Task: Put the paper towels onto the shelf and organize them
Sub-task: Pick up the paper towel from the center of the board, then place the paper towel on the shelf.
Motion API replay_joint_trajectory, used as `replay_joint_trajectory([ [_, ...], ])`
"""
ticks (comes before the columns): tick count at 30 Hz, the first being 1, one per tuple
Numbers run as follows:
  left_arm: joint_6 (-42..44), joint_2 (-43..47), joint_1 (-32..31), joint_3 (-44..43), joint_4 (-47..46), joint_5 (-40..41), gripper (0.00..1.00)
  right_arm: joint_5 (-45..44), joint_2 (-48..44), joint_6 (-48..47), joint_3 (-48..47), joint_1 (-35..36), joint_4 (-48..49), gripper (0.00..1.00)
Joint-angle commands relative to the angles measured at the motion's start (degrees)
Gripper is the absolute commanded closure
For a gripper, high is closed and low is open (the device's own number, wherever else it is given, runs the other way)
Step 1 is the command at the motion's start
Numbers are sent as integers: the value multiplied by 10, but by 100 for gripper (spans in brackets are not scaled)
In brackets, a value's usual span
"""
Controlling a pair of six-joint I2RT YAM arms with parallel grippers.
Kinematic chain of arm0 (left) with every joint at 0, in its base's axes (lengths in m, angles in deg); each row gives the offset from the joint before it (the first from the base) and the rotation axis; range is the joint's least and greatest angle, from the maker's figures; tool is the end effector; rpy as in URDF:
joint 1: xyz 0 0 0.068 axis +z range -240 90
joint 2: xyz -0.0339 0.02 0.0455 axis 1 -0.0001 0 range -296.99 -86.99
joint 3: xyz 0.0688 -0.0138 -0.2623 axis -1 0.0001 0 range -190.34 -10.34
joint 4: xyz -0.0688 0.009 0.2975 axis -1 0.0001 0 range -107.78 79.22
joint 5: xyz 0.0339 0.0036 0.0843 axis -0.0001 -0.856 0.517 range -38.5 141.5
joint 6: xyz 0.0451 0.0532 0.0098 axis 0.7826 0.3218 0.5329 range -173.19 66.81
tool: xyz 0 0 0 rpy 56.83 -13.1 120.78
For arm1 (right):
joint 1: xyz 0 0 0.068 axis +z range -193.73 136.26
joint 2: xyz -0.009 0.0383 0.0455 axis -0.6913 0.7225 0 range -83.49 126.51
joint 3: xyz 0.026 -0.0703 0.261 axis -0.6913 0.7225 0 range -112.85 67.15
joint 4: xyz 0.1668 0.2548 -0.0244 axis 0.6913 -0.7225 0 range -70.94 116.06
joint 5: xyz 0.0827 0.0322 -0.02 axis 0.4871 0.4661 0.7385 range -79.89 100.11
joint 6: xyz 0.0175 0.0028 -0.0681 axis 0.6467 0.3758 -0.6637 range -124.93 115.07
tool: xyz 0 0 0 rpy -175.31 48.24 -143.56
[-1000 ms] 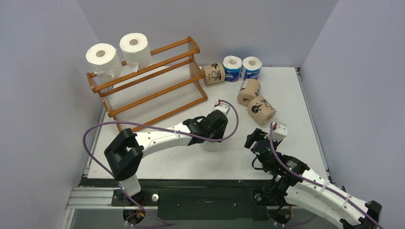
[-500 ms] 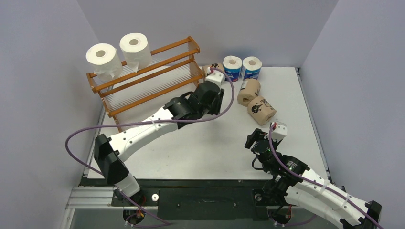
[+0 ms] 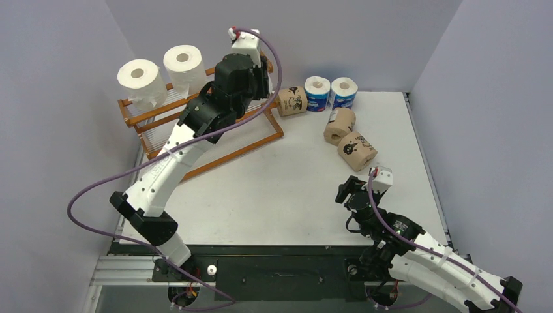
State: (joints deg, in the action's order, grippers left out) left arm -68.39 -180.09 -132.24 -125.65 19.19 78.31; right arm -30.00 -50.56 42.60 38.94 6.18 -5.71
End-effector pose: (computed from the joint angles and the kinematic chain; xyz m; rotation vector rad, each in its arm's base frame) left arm 0.3156 -0.2515 0.5095 0.0984 1.8068 -0.2870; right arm 0.1507 0.1215 0.2220 0.3297 2.0278 0.2791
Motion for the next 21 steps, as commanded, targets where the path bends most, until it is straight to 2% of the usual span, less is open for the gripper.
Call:
replay_joint_trajectory([
  [1, 41, -39, 22, -104, -5, 24, 82, -16, -4, -13, -11, -2, 11, 38],
  [10, 46, -118, 78, -227, 24, 9, 83, -9, -5, -25, -8, -2, 21, 38],
  [21, 28, -173, 134, -274, 11, -16, 82, -9, 18, -44, -6, -2, 40, 39],
])
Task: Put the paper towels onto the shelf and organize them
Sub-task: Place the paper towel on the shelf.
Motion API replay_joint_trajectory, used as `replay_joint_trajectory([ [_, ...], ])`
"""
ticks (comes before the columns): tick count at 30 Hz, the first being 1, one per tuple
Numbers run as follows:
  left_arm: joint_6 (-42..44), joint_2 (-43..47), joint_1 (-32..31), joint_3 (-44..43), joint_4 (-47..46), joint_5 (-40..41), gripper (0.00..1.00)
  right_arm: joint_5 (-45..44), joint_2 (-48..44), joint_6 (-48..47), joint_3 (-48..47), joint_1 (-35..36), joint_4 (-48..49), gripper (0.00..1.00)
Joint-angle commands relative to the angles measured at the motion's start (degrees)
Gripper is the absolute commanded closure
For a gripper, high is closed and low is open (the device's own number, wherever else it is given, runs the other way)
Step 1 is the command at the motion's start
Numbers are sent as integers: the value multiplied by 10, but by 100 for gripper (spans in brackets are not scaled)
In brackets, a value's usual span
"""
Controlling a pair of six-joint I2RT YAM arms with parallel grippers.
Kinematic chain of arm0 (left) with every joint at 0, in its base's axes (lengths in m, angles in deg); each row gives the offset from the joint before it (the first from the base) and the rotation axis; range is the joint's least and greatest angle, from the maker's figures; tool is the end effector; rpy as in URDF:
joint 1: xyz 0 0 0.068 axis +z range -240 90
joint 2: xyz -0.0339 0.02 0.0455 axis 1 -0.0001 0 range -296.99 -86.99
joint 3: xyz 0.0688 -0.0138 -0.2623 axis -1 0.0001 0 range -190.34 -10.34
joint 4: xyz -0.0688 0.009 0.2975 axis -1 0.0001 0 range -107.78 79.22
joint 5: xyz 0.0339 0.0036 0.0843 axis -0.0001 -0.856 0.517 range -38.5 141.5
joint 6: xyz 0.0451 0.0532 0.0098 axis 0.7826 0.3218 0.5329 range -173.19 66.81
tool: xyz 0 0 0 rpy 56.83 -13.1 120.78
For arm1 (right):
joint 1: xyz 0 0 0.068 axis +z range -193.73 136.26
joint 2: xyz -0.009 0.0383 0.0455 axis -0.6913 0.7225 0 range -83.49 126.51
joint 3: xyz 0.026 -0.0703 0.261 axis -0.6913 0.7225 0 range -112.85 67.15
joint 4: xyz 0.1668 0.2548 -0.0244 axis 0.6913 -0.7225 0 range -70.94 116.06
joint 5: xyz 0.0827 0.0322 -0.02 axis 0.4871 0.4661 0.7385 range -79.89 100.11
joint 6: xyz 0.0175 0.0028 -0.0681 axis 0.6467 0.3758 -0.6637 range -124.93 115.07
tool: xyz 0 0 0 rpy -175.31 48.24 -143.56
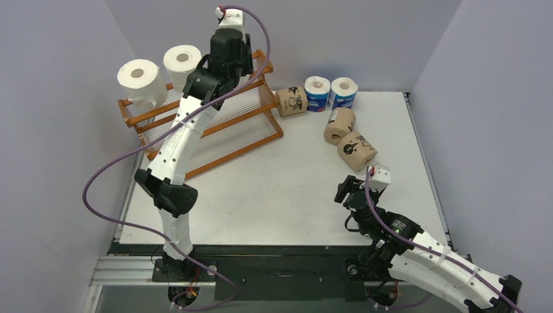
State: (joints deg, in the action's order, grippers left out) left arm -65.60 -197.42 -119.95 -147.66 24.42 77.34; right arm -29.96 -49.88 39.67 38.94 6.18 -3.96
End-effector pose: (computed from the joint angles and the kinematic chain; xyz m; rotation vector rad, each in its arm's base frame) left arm 0.4163 -0.2109 0.5117 -0.0365 1.8118 -0.1102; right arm 0.1529 0.1241 0.2228 0.2838 2.0205 0.2636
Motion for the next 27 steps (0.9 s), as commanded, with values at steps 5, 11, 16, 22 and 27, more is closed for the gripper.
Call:
replay_joint_trajectory([
  [5, 3, -16, 19, -66, -48, -6, 83, -13, 23, -22, -8, -2, 28, 39],
  [11, 4, -27, 29, -77, -51, -6, 82, -16, 33, -29, -11, -3, 35, 39],
  [16, 1, -29, 34, -84, -48, -1, 83, -16, 39, -32, -12, -3, 37, 39],
  [22, 1, -33, 38, -86, -44, 4, 83, -14, 37, -34, -11, -4, 39, 39],
  [27, -3, -47, 46, -103, -30, 2, 83, -13, 33, -34, -10, -4, 40, 39],
])
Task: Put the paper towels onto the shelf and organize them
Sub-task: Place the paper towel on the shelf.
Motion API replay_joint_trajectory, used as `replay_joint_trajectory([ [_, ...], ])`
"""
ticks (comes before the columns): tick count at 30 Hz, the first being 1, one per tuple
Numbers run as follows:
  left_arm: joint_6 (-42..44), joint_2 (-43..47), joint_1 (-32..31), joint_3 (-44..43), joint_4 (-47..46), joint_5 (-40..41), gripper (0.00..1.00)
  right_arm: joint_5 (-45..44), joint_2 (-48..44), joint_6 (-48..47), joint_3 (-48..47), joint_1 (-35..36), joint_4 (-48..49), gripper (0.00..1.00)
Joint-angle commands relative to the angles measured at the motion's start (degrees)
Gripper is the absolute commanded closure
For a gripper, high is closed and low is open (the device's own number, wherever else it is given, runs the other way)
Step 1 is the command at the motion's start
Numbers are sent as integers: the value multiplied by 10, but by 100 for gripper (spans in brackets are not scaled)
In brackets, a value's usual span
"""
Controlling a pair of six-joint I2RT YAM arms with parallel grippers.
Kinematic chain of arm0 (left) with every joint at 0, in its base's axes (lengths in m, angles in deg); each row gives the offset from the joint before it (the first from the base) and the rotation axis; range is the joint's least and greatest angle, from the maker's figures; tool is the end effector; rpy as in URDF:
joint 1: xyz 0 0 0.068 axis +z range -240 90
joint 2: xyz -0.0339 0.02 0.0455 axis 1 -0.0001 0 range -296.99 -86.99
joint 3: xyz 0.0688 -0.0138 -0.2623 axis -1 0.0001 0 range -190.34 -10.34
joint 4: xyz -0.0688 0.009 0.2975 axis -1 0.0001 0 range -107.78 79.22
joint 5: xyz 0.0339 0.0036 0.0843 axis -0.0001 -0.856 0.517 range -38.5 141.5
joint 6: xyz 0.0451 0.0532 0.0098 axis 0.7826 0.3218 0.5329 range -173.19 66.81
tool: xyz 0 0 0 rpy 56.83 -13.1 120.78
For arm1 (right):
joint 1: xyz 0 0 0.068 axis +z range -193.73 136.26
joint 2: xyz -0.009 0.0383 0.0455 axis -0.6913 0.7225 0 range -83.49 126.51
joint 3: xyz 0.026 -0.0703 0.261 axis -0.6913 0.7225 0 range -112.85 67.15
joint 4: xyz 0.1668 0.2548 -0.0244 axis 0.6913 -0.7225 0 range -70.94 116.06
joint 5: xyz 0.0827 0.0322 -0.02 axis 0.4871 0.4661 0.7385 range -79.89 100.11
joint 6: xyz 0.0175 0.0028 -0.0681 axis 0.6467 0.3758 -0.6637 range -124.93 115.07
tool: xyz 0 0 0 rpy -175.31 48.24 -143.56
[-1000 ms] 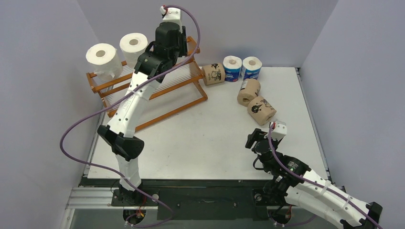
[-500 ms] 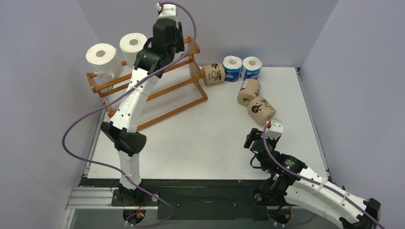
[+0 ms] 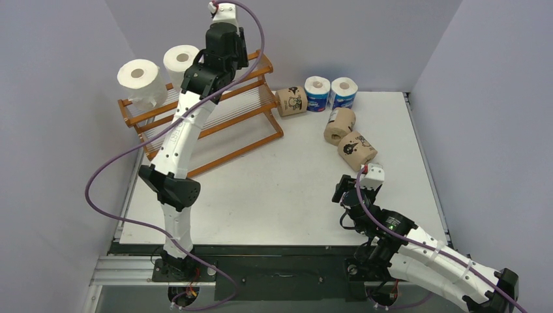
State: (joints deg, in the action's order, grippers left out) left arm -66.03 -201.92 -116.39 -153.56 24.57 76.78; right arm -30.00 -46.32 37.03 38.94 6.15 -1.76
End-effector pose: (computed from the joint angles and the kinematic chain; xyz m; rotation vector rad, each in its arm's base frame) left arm 0.4421 -0.1919 0.5120 -0.0984 1.7905 -0.0896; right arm 0.1589 0.1311 0.2154 0.2289 2.0404 0.2142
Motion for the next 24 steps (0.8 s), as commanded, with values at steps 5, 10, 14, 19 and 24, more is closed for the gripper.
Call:
replay_joint_trajectory([
  [5, -6, -7, 16, -44, -26, 4, 82, -13, -1, -8, -9, -4, 18, 39],
  [10, -9, -13, 18, -44, -23, -3, 82, -13, 0, -8, -10, -5, 18, 39],
  [14, -11, -17, 18, -44, -19, -6, 81, -13, 0, -8, -9, -5, 18, 39],
  [19, -15, -21, 20, -44, -13, -10, 77, -13, -1, -7, -10, -6, 18, 39],
  [24, -18, -23, 24, -38, -11, -11, 64, -13, -1, -8, -8, -6, 18, 39],
])
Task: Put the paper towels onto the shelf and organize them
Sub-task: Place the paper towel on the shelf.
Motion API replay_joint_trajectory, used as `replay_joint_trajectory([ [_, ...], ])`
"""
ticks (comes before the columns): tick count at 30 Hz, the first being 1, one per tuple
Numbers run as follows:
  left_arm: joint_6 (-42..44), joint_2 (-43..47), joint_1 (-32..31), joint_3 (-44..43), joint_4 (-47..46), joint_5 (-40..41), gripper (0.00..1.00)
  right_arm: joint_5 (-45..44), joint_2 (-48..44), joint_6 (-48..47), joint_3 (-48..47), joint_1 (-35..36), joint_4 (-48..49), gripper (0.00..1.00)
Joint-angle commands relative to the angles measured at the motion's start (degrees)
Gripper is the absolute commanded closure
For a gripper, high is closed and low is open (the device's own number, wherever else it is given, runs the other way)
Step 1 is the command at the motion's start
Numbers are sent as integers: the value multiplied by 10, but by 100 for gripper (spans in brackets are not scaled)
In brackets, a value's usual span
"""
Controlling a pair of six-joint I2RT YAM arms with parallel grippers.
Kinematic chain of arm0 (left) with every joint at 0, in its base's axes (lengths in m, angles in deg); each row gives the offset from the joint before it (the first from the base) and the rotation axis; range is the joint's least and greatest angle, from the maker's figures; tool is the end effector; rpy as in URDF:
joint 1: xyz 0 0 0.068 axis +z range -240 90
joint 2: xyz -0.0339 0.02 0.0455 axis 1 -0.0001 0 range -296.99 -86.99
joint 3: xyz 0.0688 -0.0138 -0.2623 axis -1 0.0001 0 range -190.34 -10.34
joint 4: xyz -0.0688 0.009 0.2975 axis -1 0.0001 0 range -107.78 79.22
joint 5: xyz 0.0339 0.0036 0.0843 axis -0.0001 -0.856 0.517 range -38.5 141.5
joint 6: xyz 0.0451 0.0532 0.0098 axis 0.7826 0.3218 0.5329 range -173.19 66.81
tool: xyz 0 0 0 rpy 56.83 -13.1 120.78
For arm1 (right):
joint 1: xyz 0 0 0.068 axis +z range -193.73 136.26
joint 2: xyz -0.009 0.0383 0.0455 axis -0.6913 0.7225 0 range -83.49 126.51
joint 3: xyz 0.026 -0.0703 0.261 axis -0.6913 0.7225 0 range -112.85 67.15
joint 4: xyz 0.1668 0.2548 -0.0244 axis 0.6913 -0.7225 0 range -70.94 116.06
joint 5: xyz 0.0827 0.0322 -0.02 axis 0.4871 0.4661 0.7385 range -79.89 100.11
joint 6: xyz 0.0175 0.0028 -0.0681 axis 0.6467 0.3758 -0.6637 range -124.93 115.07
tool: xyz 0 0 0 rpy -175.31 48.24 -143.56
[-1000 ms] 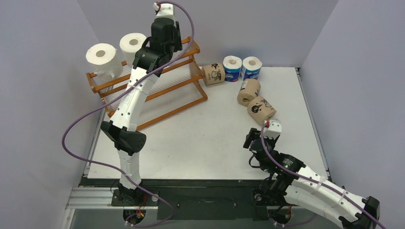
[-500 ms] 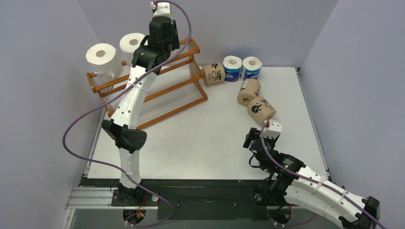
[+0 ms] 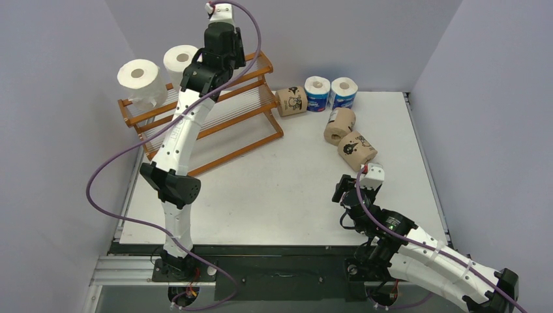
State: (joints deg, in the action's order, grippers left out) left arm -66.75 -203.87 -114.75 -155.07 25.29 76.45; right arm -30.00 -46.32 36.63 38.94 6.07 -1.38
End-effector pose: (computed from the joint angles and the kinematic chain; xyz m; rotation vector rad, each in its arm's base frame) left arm 0.4555 -0.1832 0.5038 -0.1263 1.8074 -0.0746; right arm 0.1594 0.1312 0.2161 0.2257 2.0361 0.2145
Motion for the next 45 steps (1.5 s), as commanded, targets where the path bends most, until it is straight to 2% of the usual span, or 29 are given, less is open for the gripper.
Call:
replay_joint_trajectory([
  [1, -11, -4, 7, -22, -18, -8, 61, -13, -1, -4, -9, -5, 14, 39],
  [12, -13, -8, 11, -19, -22, -10, 45, -13, 1, -3, -9, -6, 14, 39],
  [19, -13, -12, 13, -18, -27, -14, 43, -13, 2, -4, -10, -6, 14, 39],
  [45, -23, -30, 14, -14, -60, -45, 23, -14, 10, -3, -10, -8, 15, 39],
])
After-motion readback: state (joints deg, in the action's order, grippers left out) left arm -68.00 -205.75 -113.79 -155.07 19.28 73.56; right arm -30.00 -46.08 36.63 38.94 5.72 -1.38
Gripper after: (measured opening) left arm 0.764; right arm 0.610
